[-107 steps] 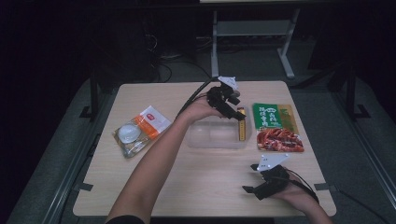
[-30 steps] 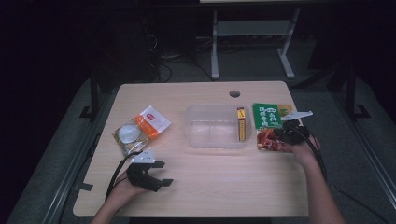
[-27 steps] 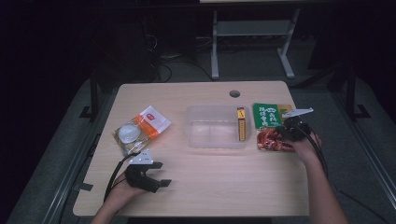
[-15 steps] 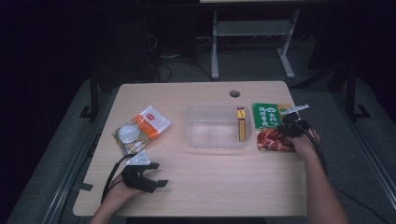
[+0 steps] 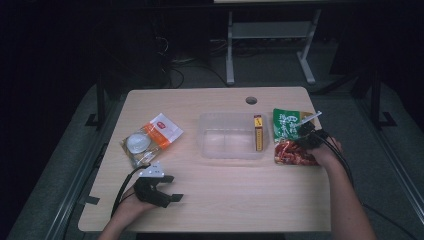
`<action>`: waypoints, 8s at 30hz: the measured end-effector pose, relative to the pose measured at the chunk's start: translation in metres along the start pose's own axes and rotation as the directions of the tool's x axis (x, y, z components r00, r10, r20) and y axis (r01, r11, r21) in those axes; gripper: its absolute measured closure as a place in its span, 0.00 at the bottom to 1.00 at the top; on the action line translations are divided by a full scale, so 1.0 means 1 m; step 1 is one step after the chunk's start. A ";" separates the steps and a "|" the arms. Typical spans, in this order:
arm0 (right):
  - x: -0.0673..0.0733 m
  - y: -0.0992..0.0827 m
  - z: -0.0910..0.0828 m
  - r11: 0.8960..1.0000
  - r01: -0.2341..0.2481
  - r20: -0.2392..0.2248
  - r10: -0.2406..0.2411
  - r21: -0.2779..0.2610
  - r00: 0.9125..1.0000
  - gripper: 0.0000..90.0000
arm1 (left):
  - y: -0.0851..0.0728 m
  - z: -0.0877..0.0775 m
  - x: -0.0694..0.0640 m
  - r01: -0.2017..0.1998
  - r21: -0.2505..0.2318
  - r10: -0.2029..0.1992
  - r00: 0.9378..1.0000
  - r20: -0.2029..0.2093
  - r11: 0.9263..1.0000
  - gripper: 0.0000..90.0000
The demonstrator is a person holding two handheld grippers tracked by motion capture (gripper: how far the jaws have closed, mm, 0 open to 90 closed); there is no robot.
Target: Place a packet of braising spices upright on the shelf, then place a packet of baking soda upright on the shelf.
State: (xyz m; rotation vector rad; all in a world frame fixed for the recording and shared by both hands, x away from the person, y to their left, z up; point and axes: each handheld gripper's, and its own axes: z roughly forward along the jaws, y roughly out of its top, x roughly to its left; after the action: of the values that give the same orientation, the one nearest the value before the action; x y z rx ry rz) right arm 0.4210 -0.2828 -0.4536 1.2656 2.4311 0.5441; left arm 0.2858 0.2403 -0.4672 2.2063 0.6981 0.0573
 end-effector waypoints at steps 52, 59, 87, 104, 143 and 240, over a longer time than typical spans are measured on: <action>0.066 -0.072 -0.054 0.988 0.153 -0.131 -0.153 -0.008 0.980 1.00 | 0.027 0.019 -0.004 -0.088 0.011 0.087 0.993 0.082 0.996 0.22; 0.098 -0.067 -0.058 0.968 0.249 -0.238 -0.247 -0.022 0.939 1.00 | 0.027 0.020 -0.004 -0.092 0.020 0.090 0.992 0.086 0.996 0.22; -0.003 -0.071 -0.031 0.986 -0.125 -0.016 0.124 -0.111 0.992 1.00 | 0.026 0.021 -0.006 -0.095 0.022 0.093 0.992 0.088 0.995 0.22; 0.018 -0.072 -0.037 0.994 -0.044 -0.085 0.035 -0.097 0.996 1.00 | 0.027 0.024 -0.008 -0.106 0.030 0.103 0.989 0.105 0.994 0.22; 0.161 -0.033 -0.041 0.914 0.374 -0.237 -0.403 -0.158 0.884 1.00 | 0.029 0.017 -0.010 -0.156 -0.004 0.156 0.983 0.097 0.988 0.22; 0.123 -0.080 -0.063 0.959 0.009 -0.263 -0.087 -0.285 0.961 0.43 | 0.089 0.089 -0.030 -0.275 0.150 0.250 0.954 0.166 0.950 0.97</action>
State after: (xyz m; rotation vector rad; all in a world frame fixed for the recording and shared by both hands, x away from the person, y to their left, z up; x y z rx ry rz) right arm 0.2686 -0.2339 -0.4534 1.0675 2.4771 1.0718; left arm 0.3249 0.1169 -0.4581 2.4305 0.3345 -0.0288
